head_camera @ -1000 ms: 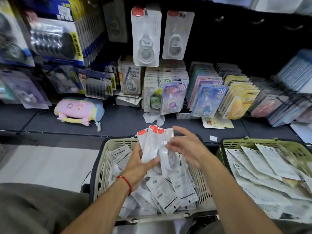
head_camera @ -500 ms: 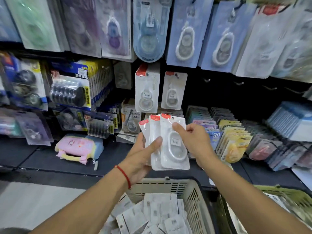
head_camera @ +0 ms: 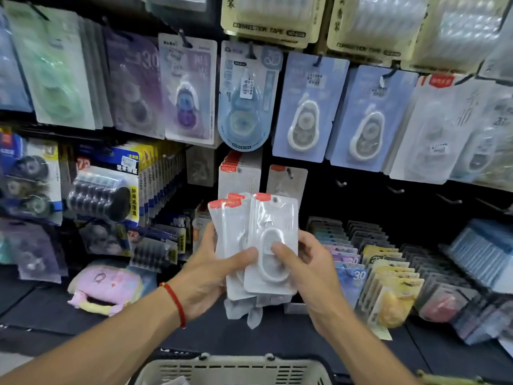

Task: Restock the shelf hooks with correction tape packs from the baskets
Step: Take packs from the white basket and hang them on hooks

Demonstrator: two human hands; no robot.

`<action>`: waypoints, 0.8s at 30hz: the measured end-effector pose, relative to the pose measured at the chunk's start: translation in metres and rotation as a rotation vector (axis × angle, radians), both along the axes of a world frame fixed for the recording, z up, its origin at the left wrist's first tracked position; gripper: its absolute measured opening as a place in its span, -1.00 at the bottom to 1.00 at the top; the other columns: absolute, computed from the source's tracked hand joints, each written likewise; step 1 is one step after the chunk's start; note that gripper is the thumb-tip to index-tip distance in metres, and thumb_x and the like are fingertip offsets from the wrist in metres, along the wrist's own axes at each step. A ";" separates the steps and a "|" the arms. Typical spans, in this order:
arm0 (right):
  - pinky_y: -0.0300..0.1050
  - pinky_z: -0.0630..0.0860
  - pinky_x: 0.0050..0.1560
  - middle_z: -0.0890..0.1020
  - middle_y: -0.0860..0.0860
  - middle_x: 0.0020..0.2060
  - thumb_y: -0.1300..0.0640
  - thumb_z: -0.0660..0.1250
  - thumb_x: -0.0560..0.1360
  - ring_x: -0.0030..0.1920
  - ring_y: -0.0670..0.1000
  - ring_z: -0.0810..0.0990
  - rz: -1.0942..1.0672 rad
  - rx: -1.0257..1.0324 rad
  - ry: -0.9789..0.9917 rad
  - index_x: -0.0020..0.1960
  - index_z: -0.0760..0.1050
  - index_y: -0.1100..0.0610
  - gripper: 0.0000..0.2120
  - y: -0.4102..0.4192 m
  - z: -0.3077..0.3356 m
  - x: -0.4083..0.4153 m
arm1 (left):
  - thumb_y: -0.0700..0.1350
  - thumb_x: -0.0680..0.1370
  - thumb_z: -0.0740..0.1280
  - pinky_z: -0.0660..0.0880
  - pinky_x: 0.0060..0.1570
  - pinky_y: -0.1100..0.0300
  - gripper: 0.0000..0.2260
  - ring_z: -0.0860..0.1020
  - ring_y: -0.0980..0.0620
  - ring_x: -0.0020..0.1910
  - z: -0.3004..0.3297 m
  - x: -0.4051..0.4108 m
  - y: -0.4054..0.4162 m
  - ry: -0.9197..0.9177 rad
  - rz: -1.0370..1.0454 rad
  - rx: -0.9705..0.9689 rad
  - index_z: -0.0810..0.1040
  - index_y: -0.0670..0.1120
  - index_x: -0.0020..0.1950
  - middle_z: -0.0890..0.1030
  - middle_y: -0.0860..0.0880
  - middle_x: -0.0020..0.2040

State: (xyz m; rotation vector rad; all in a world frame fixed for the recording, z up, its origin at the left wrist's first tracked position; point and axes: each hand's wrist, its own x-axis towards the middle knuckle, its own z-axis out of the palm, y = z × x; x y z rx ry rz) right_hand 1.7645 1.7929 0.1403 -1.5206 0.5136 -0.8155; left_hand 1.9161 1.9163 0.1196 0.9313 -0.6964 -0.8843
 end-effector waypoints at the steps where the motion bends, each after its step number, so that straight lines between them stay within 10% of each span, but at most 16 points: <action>1: -0.02 0.67 0.06 0.76 -0.06 0.06 0.01 0.55 0.51 0.07 0.00 0.75 -0.052 -0.008 -0.033 0.22 0.59 -0.01 -0.68 -0.003 0.000 0.001 | -0.27 0.41 0.61 0.66 0.14 -0.09 -0.24 0.65 -0.17 0.31 0.000 0.001 0.001 -0.005 0.028 -0.002 0.38 0.18 0.47 0.65 -0.08 0.36; 8: -0.21 0.65 -0.02 0.73 -0.11 0.15 0.03 0.47 0.60 0.11 -0.12 0.73 -0.213 -0.154 -0.119 0.35 0.51 -0.07 -0.65 -0.027 0.010 0.015 | -0.11 0.30 0.65 0.67 0.04 0.11 -0.27 0.70 0.03 0.18 -0.005 0.020 0.019 -0.180 0.344 0.063 0.45 0.15 0.40 0.72 0.07 0.21; 17: 0.04 0.67 0.11 0.77 -0.10 0.07 -0.04 0.47 0.60 0.08 -0.05 0.75 -0.298 -0.133 -0.143 0.25 0.64 -0.07 -0.76 -0.036 0.010 0.039 | 0.09 0.21 0.65 0.65 0.09 0.08 -0.29 0.69 0.08 0.19 0.000 0.024 0.031 -0.256 0.413 0.043 0.47 0.25 0.31 0.69 0.14 0.20; 22: 0.06 0.58 0.25 0.58 0.02 0.36 -0.21 0.38 0.61 0.28 -0.01 0.60 -0.408 -0.203 0.277 0.55 0.37 0.06 -0.38 -0.040 0.000 0.042 | 0.08 0.20 0.66 0.67 -0.01 0.20 -0.26 0.69 0.09 0.18 0.003 0.020 0.031 -0.251 0.398 0.026 0.46 0.21 0.33 0.69 0.14 0.19; 24: 0.03 0.54 0.26 0.56 0.01 0.34 -0.14 0.38 0.63 0.29 0.01 0.57 -0.395 -0.279 0.360 0.47 0.41 0.02 -0.51 -0.033 -0.005 0.039 | 0.08 0.20 0.67 0.67 0.00 0.18 -0.26 0.69 0.09 0.17 0.002 0.018 0.031 -0.255 0.397 0.035 0.46 0.21 0.33 0.69 0.14 0.19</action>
